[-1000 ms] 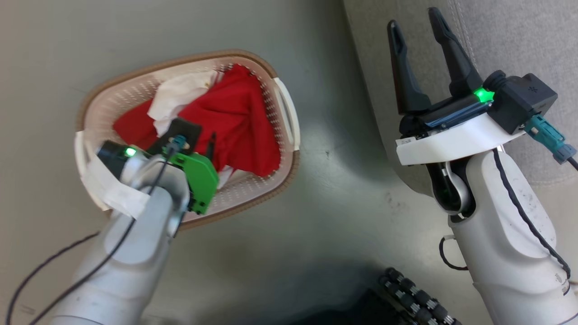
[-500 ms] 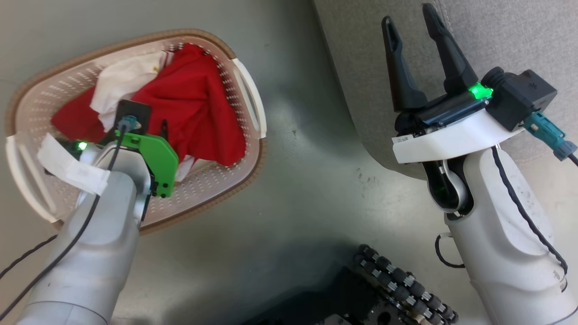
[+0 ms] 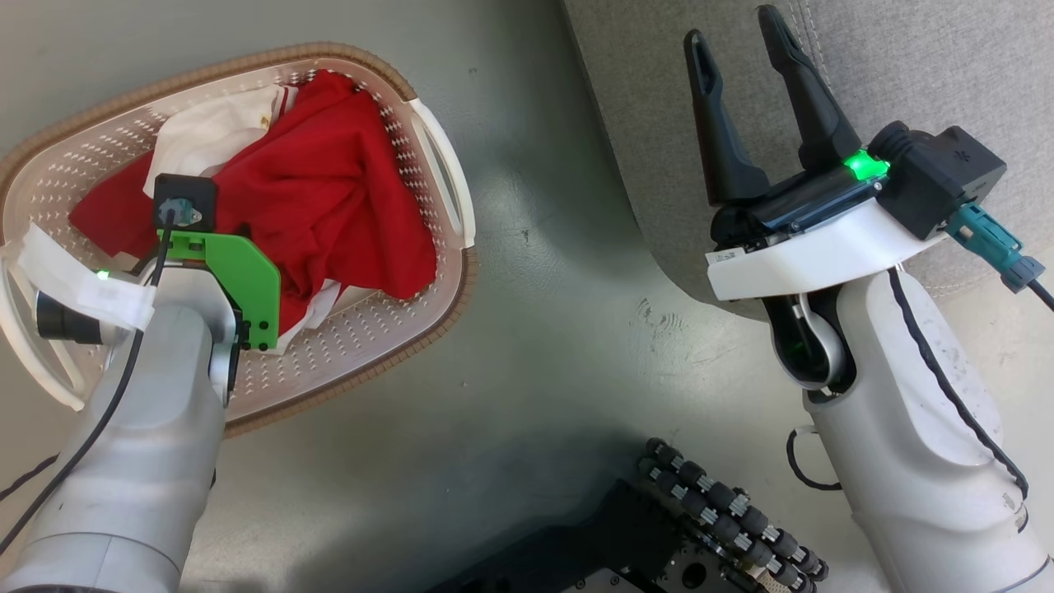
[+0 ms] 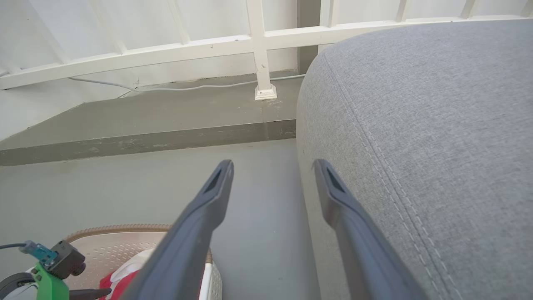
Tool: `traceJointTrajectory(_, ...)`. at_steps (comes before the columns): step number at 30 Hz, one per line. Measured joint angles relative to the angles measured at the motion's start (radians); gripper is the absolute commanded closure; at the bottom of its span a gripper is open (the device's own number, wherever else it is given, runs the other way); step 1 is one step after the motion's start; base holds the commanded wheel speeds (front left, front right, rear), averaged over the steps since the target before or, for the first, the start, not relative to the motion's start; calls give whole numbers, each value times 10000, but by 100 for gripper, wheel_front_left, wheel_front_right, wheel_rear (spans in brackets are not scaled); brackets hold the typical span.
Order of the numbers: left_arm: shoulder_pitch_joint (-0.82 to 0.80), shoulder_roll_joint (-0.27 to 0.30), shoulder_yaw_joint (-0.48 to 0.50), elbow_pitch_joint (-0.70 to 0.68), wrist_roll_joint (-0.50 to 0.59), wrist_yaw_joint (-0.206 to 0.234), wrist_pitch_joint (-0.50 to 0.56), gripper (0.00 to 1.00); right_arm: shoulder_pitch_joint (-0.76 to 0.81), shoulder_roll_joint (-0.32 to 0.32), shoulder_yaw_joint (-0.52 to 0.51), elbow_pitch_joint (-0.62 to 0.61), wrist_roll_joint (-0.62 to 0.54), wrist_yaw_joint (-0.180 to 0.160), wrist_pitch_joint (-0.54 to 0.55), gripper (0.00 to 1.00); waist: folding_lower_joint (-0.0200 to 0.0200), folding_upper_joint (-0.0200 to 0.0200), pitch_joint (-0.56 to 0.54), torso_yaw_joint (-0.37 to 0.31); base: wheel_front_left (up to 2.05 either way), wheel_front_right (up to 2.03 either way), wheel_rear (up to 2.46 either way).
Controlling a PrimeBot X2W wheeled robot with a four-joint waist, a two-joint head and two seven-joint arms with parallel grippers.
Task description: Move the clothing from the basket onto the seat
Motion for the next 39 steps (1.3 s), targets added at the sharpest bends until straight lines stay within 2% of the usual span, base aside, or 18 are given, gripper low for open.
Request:
traceJointTrajectory(1,-20,-2,0,21,0,2,-2,81,0,0,10,-2,23,0,0,0,0,0,3,3,0,0,0)
traceJointTrajectory(2,-57,-10,-10,44,0,2,-4,100,0,0,19,-2,29,0,0,0,0,0,7,6,0,0,0)
traceJointTrajectory(17,-341,-349,-117,614,-79,-46,-384,100,-7,2,-142,150,8,-4,0,0,0,0,-229,250,0,0,0)
traceJointTrajectory(29,-205,-731,-307,629,-182,-533,-1666,100,-4,-4,-525,686,-489,-2,-13,0,0,0,-1023,807,0,0,0)
traceJointTrajectory(37,397,-796,-453,575,-493,-867,-2612,100,130,-180,-734,1122,-667,73,-27,0,0,0,-1919,1254,0,0,0)
traceJointTrajectory(39,531,-830,-449,412,-642,-1076,-2834,100,349,-240,-761,1277,-738,98,-27,0,0,0,-2301,1435,0,0,0)
